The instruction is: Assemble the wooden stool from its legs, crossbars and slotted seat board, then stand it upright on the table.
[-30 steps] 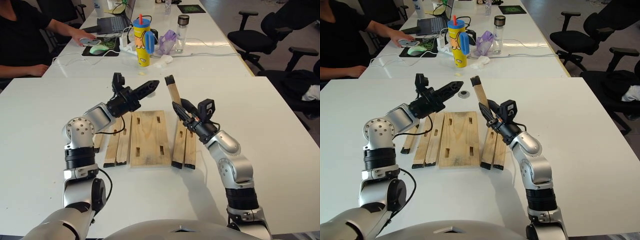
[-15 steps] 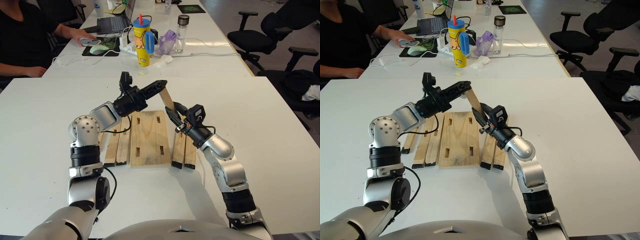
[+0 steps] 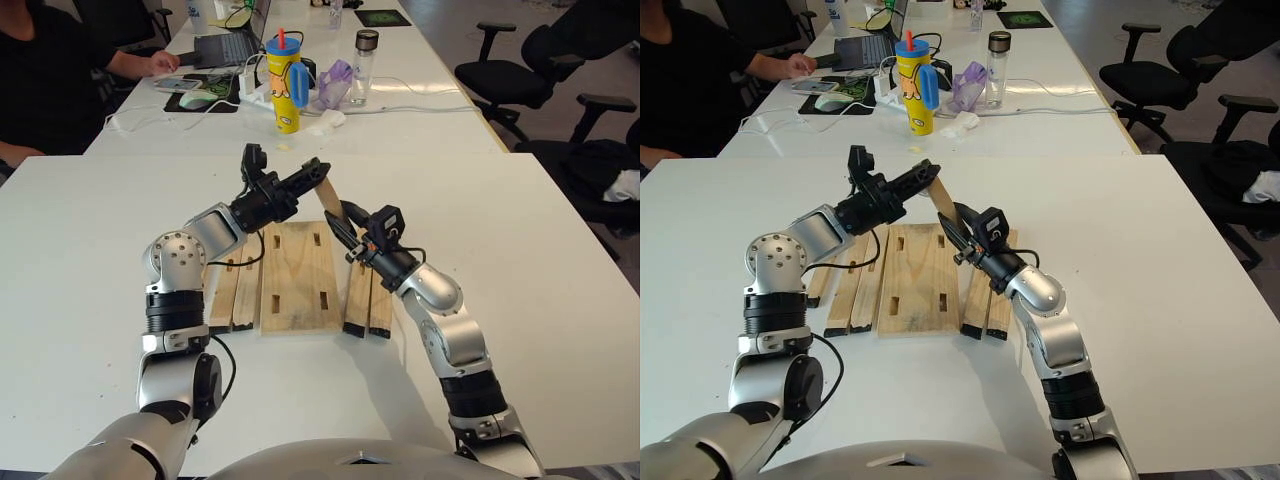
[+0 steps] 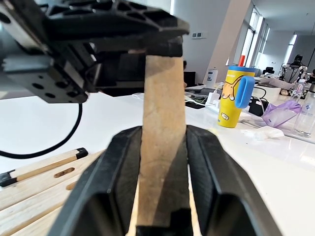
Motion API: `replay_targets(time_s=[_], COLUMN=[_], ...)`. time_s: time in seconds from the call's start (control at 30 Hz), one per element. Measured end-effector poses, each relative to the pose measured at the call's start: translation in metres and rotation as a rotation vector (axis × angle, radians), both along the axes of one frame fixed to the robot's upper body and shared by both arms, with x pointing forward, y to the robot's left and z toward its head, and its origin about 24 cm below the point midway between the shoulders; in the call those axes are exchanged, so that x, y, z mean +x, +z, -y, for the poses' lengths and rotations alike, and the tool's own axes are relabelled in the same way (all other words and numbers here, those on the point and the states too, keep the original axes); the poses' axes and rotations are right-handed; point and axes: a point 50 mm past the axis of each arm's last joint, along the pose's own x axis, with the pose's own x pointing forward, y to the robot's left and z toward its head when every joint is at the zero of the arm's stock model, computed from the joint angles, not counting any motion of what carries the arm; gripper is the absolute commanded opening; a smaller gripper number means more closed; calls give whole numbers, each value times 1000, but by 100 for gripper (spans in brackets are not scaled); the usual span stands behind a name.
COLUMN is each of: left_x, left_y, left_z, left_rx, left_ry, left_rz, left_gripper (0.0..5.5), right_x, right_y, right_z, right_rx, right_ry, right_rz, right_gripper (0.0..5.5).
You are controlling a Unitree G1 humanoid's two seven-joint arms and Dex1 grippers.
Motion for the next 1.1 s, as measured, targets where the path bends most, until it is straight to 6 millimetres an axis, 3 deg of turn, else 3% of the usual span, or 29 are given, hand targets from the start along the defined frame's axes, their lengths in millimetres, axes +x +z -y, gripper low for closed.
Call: replay_targets(time_s=[0.1,0.37,0.43,0.6,0.73,0.9,1.0,1.1], left_x=[2,2,3,10,9,-25,-56,-71], left_y=[-3,-3,-5,-12,-6,1,-16,-33], left_z=[-1,-2,-1,-20,-32,-69,-81,-87], left_rx=[3,17,34,168,205,263,310,349], left_ry=[8,16,25,218,334,665,808,853], left_rz=[-5,6,15,85,130,190,136,60], left_gripper=[44,44,44,44,44,44,44,44], right_x=[0,2,3,-3,-11,-4,-2,-1], right_y=[0,0,-1,-16,-31,-28,-26,-25], right_z=[0,0,0,6,18,56,62,63], right_rx=[-1,-13,-15,-124,-151,-50,17,54], right_ry=[1,0,0,34,15,-194,-268,-297], right_rz=[-1,-2,-17,-80,-155,-209,-230,-247], right_gripper=[131,131,175,187,187,187,187,187])
